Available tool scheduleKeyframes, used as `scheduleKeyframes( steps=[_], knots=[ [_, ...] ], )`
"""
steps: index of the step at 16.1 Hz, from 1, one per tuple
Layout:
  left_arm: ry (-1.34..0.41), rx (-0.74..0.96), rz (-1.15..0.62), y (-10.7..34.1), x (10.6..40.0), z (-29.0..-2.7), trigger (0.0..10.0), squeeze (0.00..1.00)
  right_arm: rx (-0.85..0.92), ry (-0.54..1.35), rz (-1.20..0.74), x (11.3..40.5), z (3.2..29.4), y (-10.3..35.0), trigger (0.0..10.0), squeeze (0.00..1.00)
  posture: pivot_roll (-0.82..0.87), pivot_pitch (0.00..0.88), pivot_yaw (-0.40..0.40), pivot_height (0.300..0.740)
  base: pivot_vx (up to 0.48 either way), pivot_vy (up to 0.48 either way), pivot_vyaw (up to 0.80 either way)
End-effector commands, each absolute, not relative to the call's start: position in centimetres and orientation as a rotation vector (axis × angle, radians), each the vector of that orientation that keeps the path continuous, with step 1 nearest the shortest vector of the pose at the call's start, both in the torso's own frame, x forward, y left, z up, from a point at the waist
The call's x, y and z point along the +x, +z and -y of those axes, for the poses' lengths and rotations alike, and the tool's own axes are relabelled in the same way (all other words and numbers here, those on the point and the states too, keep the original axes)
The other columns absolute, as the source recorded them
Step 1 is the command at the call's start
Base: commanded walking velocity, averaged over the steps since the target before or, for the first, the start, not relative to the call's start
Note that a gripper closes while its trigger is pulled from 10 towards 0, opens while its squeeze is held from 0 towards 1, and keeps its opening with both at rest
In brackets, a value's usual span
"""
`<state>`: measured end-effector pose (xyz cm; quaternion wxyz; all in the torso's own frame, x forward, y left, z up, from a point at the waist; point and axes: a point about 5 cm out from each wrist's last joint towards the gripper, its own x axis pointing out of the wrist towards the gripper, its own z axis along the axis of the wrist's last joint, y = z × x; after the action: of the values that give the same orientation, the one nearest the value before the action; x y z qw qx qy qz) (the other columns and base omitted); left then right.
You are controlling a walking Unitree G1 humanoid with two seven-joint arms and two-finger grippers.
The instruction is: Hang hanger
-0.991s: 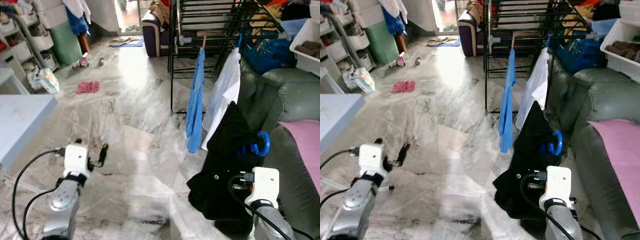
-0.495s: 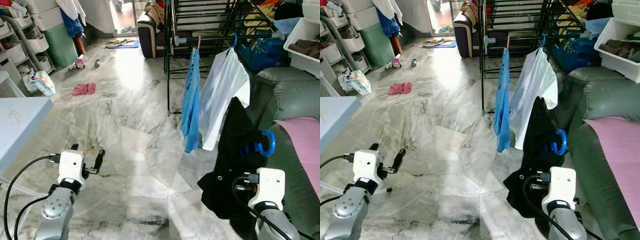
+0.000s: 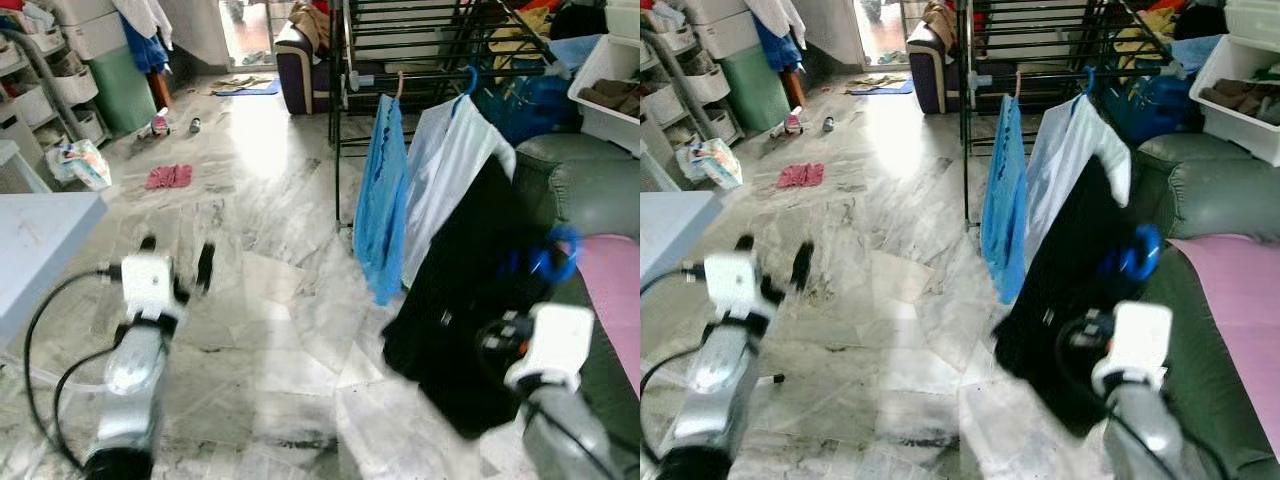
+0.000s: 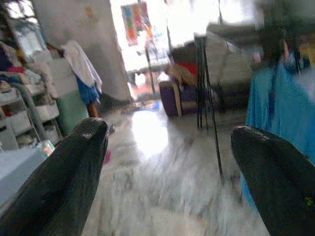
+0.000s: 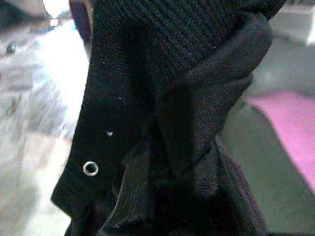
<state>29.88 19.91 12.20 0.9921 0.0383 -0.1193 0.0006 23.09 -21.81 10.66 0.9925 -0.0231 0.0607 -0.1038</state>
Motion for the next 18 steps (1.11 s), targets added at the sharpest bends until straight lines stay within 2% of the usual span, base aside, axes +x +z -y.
scheduleKeyframes(
  steps=[1,5,8,9,13,18],
  knots=[
    [-0.004,0.048,0.307,14.3,30.5,-19.4,10.0,0.0,-0.051,-0.202,-0.044,23.4,21.6,12.1,10.0,0.0,-0.06,0.0,0.037,0.74,0.0,0.0,0.0],
    [-0.027,0.016,0.393,16.8,31.5,-18.7,10.0,0.0,-0.047,-0.188,-0.06,23.5,21.1,11.4,10.0,0.0,-0.06,0.0,0.042,0.74,0.0,0.0,0.0],
    [-0.022,0.023,0.322,15.1,31.2,-19.6,10.0,0.0,-0.033,-0.19,-0.073,23.4,20.9,11.0,10.0,0.0,-0.06,0.0,0.046,0.74,0.0,0.0,0.0],
    [-0.01,-0.001,0.236,12.9,30.3,-20.3,10.0,0.0,-0.03,-0.189,-0.096,23.1,21.0,10.6,10.0,0.0,-0.06,0.0,0.046,0.74,0.0,0.0,0.0],
    [-0.152,-0.138,0.069,9.3,28.4,-19.1,10.0,0.0,-0.022,-0.175,-0.12,23.0,20.6,10.0,10.0,0.0,-0.06,0.0,0.041,0.74,0.0,0.0,0.0],
    [-0.169,-0.095,0.018,8.1,27.7,-19.8,10.0,0.0,-0.015,-0.173,-0.14,22.8,20.6,9.5,10.0,0.0,-0.05,0.0,0.042,0.74,0.0,0.0,0.0]
  ],
)
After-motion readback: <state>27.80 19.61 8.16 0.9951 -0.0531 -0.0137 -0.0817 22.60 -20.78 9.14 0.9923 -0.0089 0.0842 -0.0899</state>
